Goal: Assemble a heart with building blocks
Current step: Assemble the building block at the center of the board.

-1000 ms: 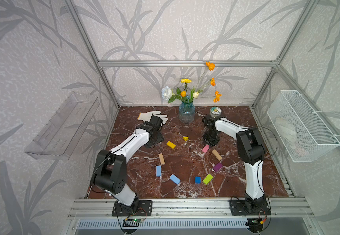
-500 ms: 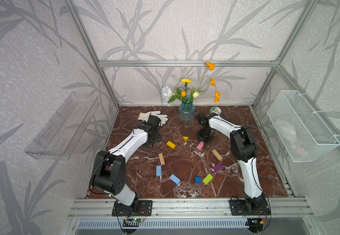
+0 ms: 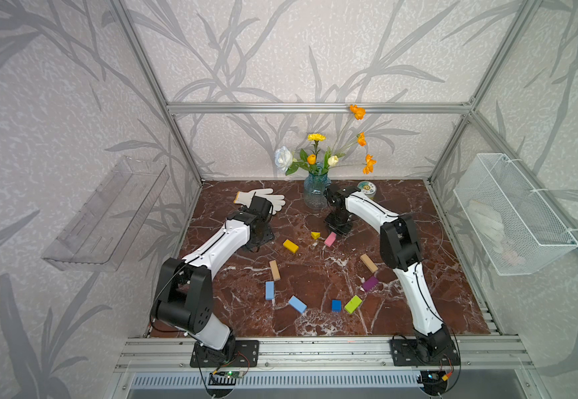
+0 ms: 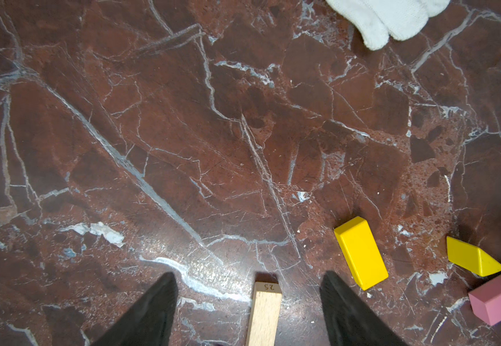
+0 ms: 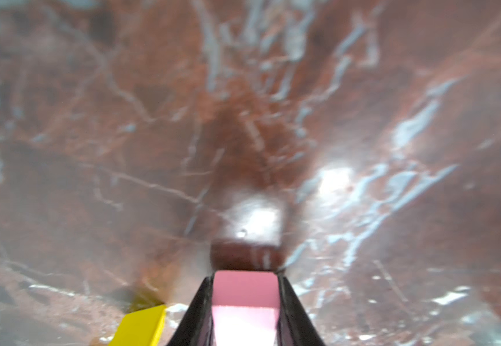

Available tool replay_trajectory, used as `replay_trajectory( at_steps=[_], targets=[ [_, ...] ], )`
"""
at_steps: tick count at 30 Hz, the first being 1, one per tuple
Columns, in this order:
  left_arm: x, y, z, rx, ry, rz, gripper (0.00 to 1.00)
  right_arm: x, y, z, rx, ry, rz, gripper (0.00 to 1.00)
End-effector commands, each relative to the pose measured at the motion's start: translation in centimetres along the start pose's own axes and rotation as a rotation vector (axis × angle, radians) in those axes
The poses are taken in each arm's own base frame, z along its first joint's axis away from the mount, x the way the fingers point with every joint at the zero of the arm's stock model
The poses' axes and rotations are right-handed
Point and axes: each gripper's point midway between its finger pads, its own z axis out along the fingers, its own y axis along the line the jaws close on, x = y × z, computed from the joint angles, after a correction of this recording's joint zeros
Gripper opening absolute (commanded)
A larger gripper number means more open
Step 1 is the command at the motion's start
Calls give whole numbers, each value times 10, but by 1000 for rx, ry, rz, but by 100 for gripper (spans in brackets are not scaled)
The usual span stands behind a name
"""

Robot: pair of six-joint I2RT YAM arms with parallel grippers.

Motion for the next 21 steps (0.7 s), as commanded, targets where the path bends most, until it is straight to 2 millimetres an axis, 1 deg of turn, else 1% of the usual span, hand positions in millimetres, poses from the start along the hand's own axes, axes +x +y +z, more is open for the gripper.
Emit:
replay_trajectory(
  at_steps=[1, 3, 7, 15, 21],
  targets=[
    [0, 10, -7, -17, -13, 10, 77, 10, 1, 3, 37, 23, 22, 9],
    [1, 10, -7, -16, -13, 11, 76, 11, 5, 5, 37, 25, 19, 9],
    [1, 13, -8, -19, -13, 13, 76, 13, 7, 7, 43, 30, 22, 8],
    [1, 16, -6, -15, -8, 6, 77, 16, 4, 12, 56, 40, 38, 9],
    [0, 17, -6, -15, -7, 4, 77, 16, 6, 15, 51, 46, 50, 8]
  ],
)
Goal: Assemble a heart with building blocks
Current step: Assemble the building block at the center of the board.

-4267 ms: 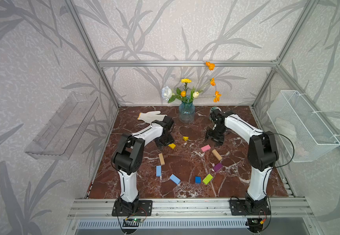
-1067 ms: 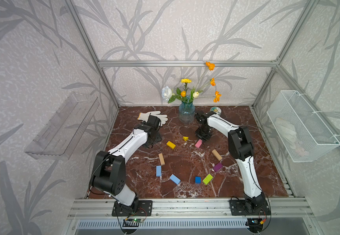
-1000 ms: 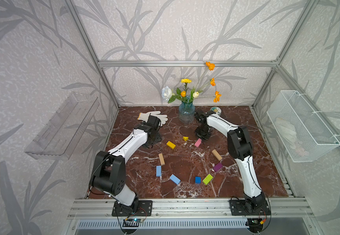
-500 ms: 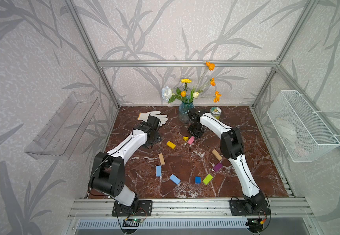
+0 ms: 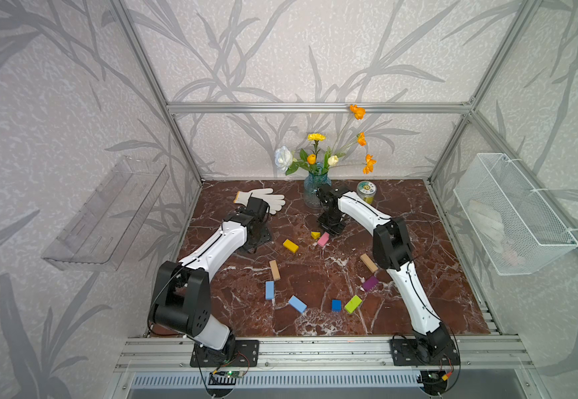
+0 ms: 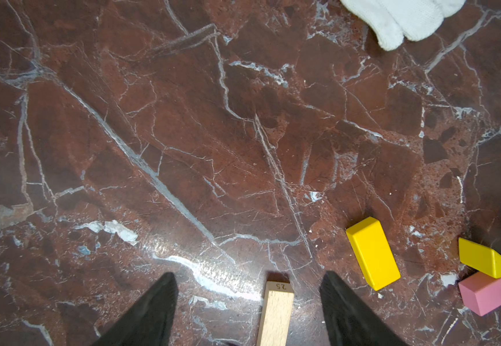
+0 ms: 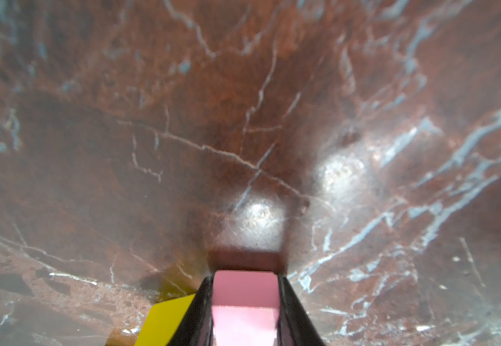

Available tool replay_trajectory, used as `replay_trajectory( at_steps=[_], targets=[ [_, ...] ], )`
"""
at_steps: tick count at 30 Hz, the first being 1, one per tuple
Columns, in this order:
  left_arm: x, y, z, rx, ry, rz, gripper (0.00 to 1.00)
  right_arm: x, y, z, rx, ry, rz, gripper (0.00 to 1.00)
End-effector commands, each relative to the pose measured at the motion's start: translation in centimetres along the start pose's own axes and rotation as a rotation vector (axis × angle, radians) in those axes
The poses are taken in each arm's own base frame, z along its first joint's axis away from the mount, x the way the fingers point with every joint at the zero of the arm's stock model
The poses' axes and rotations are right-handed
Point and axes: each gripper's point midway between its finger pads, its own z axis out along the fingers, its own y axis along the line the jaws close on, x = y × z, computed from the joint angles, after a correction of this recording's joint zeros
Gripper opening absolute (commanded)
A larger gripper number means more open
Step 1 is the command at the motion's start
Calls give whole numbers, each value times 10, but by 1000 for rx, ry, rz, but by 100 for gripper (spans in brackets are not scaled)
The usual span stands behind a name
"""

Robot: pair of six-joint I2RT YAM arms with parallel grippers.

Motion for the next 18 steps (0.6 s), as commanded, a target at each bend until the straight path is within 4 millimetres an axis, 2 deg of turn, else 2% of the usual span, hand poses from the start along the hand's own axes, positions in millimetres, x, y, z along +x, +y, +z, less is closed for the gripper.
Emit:
replay_trajectory(
  at_steps=[1, 18],
  targets=[
    [0, 5, -6, -3, -9, 8, 76, 2, -7, 9, 43, 16, 30, 8],
    [2, 10, -6, -3, -4, 2, 77, -1, -1, 8, 41, 16, 54, 8]
  ],
)
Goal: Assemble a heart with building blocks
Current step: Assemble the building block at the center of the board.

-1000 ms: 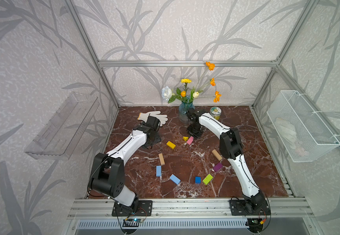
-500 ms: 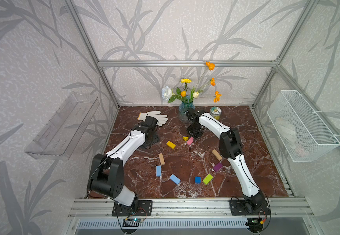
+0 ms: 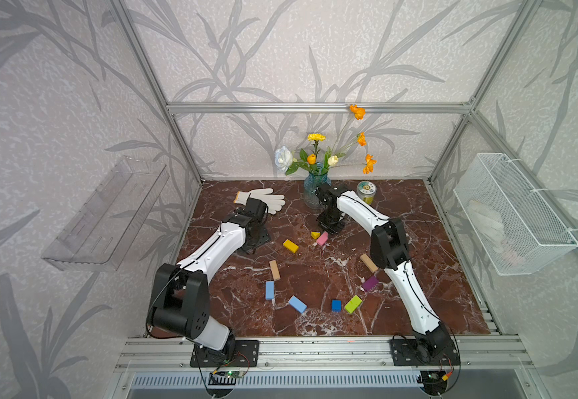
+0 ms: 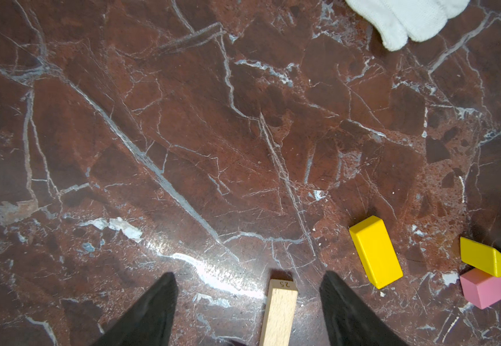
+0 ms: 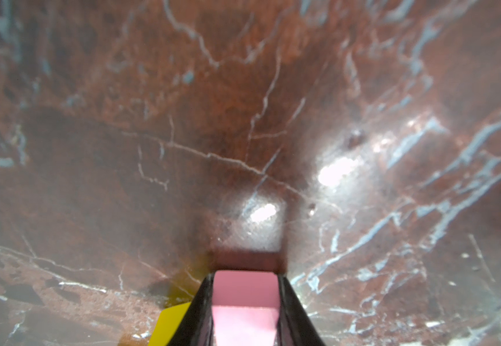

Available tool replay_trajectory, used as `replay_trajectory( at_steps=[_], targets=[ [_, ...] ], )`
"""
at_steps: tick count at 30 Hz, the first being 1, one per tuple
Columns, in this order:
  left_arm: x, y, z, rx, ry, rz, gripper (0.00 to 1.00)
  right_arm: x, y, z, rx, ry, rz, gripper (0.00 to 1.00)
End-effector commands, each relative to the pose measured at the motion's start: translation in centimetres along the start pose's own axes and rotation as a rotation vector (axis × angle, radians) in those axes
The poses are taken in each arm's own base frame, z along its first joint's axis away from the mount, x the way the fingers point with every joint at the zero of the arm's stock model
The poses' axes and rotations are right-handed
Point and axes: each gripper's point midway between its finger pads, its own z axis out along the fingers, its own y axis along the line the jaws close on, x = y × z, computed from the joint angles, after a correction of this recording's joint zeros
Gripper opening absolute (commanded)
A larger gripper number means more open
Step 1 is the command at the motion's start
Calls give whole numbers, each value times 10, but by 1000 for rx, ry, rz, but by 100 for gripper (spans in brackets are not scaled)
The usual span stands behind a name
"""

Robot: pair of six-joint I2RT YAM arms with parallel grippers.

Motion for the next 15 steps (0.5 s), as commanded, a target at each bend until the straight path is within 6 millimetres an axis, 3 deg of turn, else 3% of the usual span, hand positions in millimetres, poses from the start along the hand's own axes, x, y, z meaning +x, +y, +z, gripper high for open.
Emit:
replay_trajectory(
  at_steps=[1, 15],
  targets=[
    [1, 6, -4, -5, -1, 9, 77, -1, -6, 7, 34, 10, 24, 8],
    [2, 8, -4, -3, -1, 7, 77, 0, -7, 8, 39, 11, 41, 8]
  ],
)
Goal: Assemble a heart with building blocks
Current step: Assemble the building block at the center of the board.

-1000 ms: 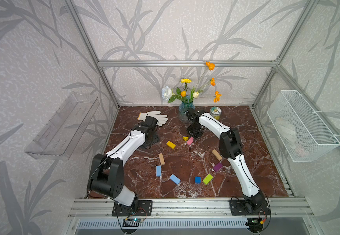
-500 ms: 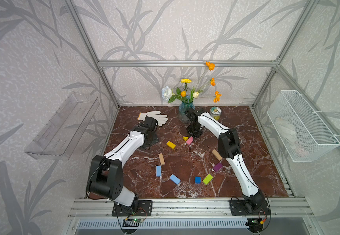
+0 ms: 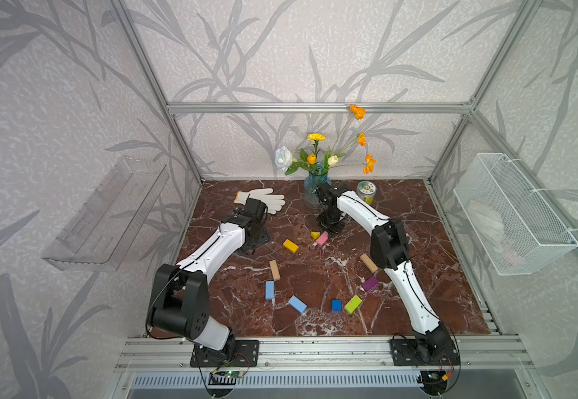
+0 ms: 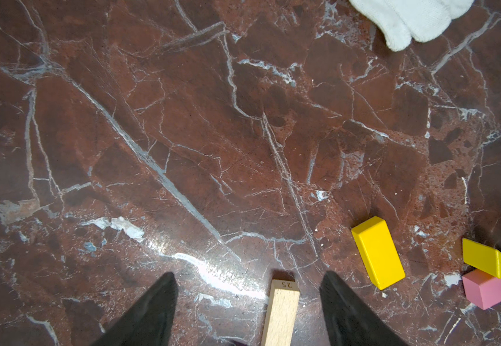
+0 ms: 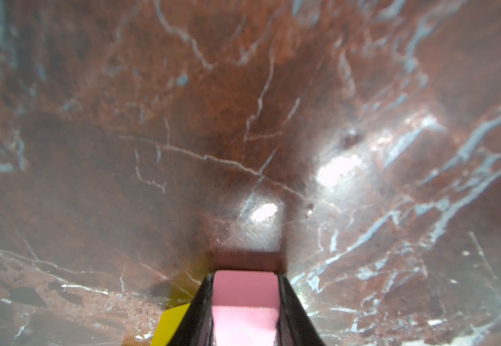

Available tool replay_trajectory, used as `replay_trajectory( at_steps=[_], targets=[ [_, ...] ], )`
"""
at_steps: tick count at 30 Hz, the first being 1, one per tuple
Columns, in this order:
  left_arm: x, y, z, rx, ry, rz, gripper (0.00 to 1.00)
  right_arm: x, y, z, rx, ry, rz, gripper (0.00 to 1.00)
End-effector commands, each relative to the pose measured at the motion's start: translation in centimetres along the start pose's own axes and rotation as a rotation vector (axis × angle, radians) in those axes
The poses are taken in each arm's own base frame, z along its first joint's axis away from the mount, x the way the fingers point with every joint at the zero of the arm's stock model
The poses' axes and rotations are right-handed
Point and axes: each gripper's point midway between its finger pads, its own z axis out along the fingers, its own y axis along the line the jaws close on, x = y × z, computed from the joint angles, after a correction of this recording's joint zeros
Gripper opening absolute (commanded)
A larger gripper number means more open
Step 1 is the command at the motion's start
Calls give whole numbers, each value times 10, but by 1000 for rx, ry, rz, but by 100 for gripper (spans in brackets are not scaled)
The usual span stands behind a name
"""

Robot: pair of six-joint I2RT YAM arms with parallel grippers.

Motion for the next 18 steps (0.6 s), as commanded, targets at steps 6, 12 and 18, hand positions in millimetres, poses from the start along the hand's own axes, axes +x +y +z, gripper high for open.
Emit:
replay_trajectory(
  at_steps=[6, 12, 18],
  targets=[
    [2, 6, -5, 0, 0, 12, 77, -2, -5, 6, 31, 1, 27, 8],
    [1, 5, -5, 1, -1, 13, 76, -4, -2, 5, 18, 0, 35, 8],
    [1, 5, -4, 0, 1, 16, 76, -6, -2, 3, 18, -7, 40, 7]
  ],
)
